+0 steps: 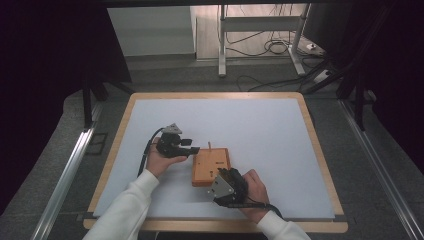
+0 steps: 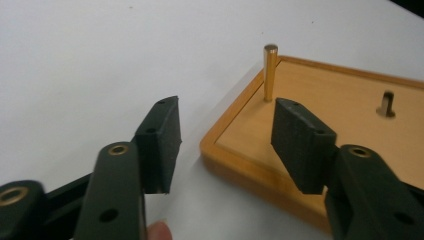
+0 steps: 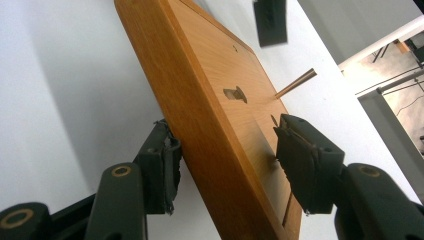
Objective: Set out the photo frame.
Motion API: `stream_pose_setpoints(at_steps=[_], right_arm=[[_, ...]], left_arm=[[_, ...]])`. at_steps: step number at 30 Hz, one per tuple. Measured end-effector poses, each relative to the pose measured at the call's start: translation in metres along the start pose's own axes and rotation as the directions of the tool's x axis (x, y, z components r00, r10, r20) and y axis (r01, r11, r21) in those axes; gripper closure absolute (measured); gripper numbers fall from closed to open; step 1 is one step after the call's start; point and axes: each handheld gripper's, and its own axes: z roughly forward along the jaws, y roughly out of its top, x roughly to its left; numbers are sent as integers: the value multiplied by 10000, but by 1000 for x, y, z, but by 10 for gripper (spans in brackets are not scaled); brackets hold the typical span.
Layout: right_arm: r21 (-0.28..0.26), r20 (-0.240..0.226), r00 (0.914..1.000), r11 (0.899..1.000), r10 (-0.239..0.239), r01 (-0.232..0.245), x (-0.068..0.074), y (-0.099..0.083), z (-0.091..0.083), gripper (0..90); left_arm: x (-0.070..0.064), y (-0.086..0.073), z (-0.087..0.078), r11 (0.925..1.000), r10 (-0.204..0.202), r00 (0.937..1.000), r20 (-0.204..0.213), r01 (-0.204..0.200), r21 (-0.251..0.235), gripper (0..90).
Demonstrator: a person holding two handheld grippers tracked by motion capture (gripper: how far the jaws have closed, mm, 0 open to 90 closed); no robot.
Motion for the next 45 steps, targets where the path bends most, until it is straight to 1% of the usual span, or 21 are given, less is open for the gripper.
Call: stream_pose_setpoints(at_steps=[2, 5, 7, 8, 9, 10, 12, 18, 22, 23, 26, 28, 30, 32, 33, 34, 35, 37, 40, 43, 45], right_arm=[[-44, -53, 10000, 10000, -15, 15, -1, 1, 1, 447], [-29, -60, 10000, 10000, 27, -28, -1, 2, 1, 450], [-25, -64, 10000, 10000, -17, 17, -2, 3, 1, 453], [24, -88, 10000, 10000, -7, 7, -2, 3, 1, 456], [24, -88, 10000, 10000, -7, 7, -2, 3, 1, 456], [20, -103, 9999, 10000, -41, 41, -2, 4, 1, 458], [14, -96, 9999, 9999, -144, 144, -4, 5, 1, 469], [9, -119, 9999, 10000, -87, 87, -11, 8, -2, 492], [169, -234, 9995, 9996, -229, 233, -17, 13, -2, 508], [254, -204, 9992, 9990, -354, 359, -21, 16, -4, 525], [277, -196, 9992, 9990, -341, 346, -25, 19, -5, 537], [300, -221, 9993, 9991, -295, 302, -33, 22, -6, 552], [364, -229, 9992, 9988, -317, 325, -36, 23, -6, 555], [367, -256, 9993, 9989, -289, 299, -40, 25, -6, 566], [396, -335, 9990, 9988, -285, 298, -45, 28, -5, 570], [396, -335, 9990, 9988, -285, 298, -45, 28, -5, 572], [427, -449, 9987, 9987, -258, 277, -50, 30, -5, 582], [437, -447, 9986, 9986, -283, 302, -51, 30, -4, 589], [486, -378, 9981, 9975, -487, 505, -53, 32, -3, 609], [508, -388, 9979, 9973, -516, 535, -53, 33, -2, 612], [523, -365, 9976, 9968, -587, 606, -53, 34, -2, 618]], left_arm=[[-2, -6, -9, 10000, 40, 9995, -306, -43, -71, 400], [-3, -9, -14, 9999, -92, 9995, -298, 90, -70, 376], [-5, -14, -18, 9997, -188, 9994, -278, 183, -174, 367], [-8, -17, -24, 9994, -149, 9983, -567, 132, -307, 366], [-8, -17, -24, 9994, -149, 9983, -567, 132, -307, 367], [-9, -19, -27, 9993, 3, 9969, -785, -33, -377, 367], [-12, -23, -33, 9985, 92, 9942, -1069, -149, -523, 368], [-14, -38, -45, 9990, 63, 9937, -1120, -114, -443, 367], [-15, -50, -53, 9994, 105, 9919, -1264, -148, -328, 366], [-14, -52, -54, 9994, 95, 9917, -1285, -136, -311, 365], [-13, -57, -58, 9995, 62, 9908, -1354, -103, -299, 365], [-12, -59, -59, 9995, -26, 9909, -1344, -17, -318, 365], [-11, -59, -59, 9994, -99, 9915, -1299, 54, -349, 365], [-10, -59, -58, 9995, -101, 9921, -1250, 61, -326, 364], [-10, -59, -57, 9996, -88, 9922, -1247, 52, -290, 364], [-10, -60, -56, 9997, -72, 9923, -1233, 41, -249, 364], [-10, -60, -55, 9998, -81, 9925, -1221, 56, -212, 364], [-10, -60, -55, 9998, -77, 9924, -1228, 54, -192, 364], [-9, -61, -55, 9998, -109, 9921, -1248, 88, -169, 366], [-8, -61, -54, 9997, -195, 9919, -1252, 176, -160, 366], [-8, -61, -54, 9998, -149, 9924, -1222, 134, -128, 366]])
